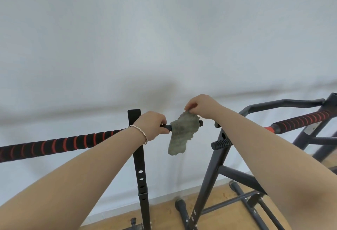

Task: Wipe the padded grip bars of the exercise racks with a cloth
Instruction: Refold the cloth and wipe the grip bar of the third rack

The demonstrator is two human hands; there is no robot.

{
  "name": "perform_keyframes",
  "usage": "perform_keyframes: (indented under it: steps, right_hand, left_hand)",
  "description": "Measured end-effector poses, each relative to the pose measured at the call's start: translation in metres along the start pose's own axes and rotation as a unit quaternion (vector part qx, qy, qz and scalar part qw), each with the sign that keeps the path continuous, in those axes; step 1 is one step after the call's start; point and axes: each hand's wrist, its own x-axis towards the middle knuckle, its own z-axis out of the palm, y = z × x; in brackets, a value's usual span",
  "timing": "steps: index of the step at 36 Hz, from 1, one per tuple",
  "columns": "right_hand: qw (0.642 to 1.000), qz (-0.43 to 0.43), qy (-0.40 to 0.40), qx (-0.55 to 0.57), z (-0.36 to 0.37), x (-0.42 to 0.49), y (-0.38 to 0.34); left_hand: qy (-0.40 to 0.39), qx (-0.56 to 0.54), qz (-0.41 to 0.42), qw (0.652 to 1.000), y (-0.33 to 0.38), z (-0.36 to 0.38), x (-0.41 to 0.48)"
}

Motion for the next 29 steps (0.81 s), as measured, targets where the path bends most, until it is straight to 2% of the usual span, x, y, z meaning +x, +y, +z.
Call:
perform_keyframes:
  steps: [3, 5, 6, 8, 11, 13, 17, 23, 25, 29]
  right_hand:
    - [0.996, 0.002, 0.037, -0.081, 0.005, 0.006, 0.006]
    - [0.995, -0.032, 0.069, -0.071, 0.007, 0.003, 0.001]
    - [0.996, -0.054, 0.059, -0.040, 0.008, -0.001, -0.003]
    - [0.996, -0.088, -0.028, -0.005, 0.013, -0.010, -0.012]
    - [0.978, -0.116, -0.142, -0.095, 0.027, -0.018, -0.017]
    - [0.971, -0.121, -0.148, -0.146, 0.034, -0.018, -0.016]
    - [0.965, -0.127, -0.148, -0.178, 0.050, -0.017, -0.013]
    - [0.948, -0.113, -0.116, -0.273, 0.068, 0.001, -0.014]
    - [0.951, -0.086, -0.154, -0.254, 0.066, 0.008, -0.017]
    - [0.948, -0.029, -0.277, -0.152, 0.057, 0.022, -0.019]
  left_hand:
    - [-0.036, -0.009, 0.002, 0.999, -0.001, 0.000, -0.002]
    - [-0.068, -0.001, 0.004, 0.998, -0.001, 0.001, -0.003]
    - [-0.077, 0.001, 0.003, 0.997, -0.001, 0.001, -0.003]
    - [-0.085, 0.002, -0.001, 0.996, 0.000, 0.001, -0.002]
    - [-0.100, -0.001, -0.009, 0.995, 0.001, 0.001, -0.001]
    - [-0.110, -0.007, -0.013, 0.994, 0.001, 0.001, 0.001]
    - [-0.117, -0.025, -0.017, 0.993, -0.001, 0.001, 0.003]
    - [-0.107, -0.030, -0.020, 0.994, -0.006, 0.008, 0.005]
    - [-0.100, -0.022, -0.022, 0.994, -0.006, 0.010, 0.005]
    - [-0.094, -0.017, -0.018, 0.995, -0.007, 0.013, 0.007]
